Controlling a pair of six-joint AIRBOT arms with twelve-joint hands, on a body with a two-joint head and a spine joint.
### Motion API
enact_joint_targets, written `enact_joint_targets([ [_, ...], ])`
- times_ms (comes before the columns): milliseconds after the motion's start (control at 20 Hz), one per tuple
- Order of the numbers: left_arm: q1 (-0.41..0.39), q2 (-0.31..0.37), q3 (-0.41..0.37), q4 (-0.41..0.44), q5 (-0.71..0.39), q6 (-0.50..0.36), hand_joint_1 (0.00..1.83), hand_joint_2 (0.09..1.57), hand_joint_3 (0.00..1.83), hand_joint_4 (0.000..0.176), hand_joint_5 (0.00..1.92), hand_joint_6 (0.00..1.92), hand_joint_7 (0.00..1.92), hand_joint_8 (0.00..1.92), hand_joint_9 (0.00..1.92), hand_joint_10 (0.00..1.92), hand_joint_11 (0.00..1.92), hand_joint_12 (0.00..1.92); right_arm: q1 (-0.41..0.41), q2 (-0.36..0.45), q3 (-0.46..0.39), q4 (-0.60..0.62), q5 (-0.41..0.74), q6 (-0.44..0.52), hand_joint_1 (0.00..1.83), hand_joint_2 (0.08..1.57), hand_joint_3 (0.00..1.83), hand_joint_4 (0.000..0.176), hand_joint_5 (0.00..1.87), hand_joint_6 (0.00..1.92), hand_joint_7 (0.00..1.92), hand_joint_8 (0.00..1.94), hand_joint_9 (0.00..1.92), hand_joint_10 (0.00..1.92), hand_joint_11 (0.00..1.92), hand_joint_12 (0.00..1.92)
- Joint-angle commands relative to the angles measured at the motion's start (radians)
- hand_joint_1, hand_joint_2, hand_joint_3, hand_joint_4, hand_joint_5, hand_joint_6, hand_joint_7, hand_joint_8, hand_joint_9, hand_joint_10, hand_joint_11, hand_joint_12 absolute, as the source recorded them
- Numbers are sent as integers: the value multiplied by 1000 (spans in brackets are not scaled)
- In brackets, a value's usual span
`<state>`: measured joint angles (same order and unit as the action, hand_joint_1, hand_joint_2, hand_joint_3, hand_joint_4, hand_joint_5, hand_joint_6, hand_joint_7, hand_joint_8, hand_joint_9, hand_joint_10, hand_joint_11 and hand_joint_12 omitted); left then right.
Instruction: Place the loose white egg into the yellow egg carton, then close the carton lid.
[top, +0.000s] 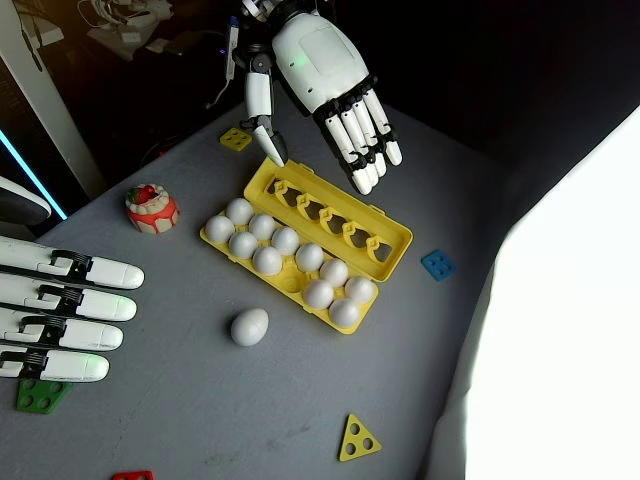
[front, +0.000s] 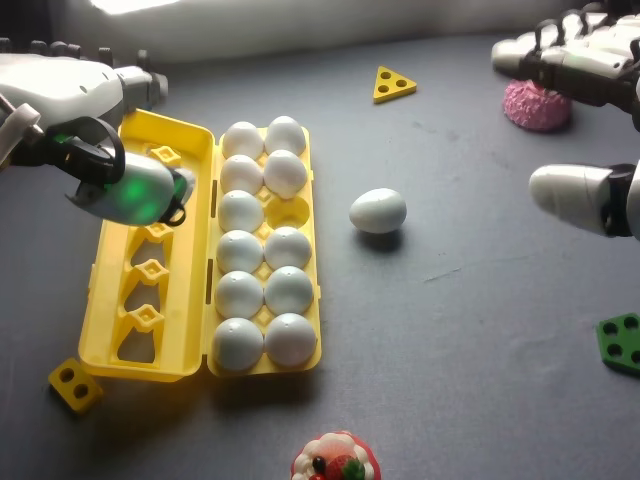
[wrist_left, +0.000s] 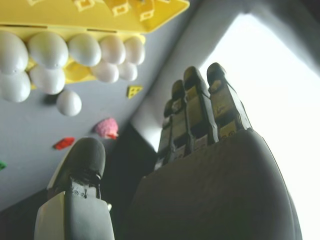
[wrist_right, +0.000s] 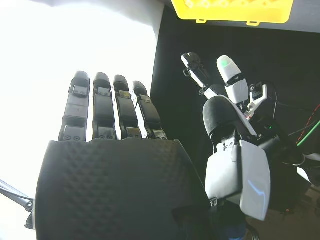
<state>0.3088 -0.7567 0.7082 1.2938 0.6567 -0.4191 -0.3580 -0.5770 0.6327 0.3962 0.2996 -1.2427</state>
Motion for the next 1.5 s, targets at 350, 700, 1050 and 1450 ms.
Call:
enact_joint_targets([
  [350,-7,-1,5,59,4,2,323,1343,81,15,238,375,466,191,171,1031,0,1693,11,2,-5,-7,89,1,120,1300,0,0,246,34,288,4,302,197,0,1159],
  [700,-7,-1,26,53,-11,1,480,1326,15,15,193,492,356,133,69,991,0,1643,7,-99,73,88,67,0,272,1245,0,0,231,10,277,8,325,156,0,1211],
  [1050,-12,-1,29,49,-12,1,577,1286,0,13,168,422,382,89,127,871,0,1514,-14,-273,213,119,114,-26,531,1175,0,0,196,0,230,1,290,116,0,1161],
  [1450,-17,-1,36,48,-23,2,622,1283,0,7,147,382,387,74,75,987,0,1584,-45,-506,410,201,168,-89,700,1153,0,0,247,38,276,8,256,57,0,1176],
])
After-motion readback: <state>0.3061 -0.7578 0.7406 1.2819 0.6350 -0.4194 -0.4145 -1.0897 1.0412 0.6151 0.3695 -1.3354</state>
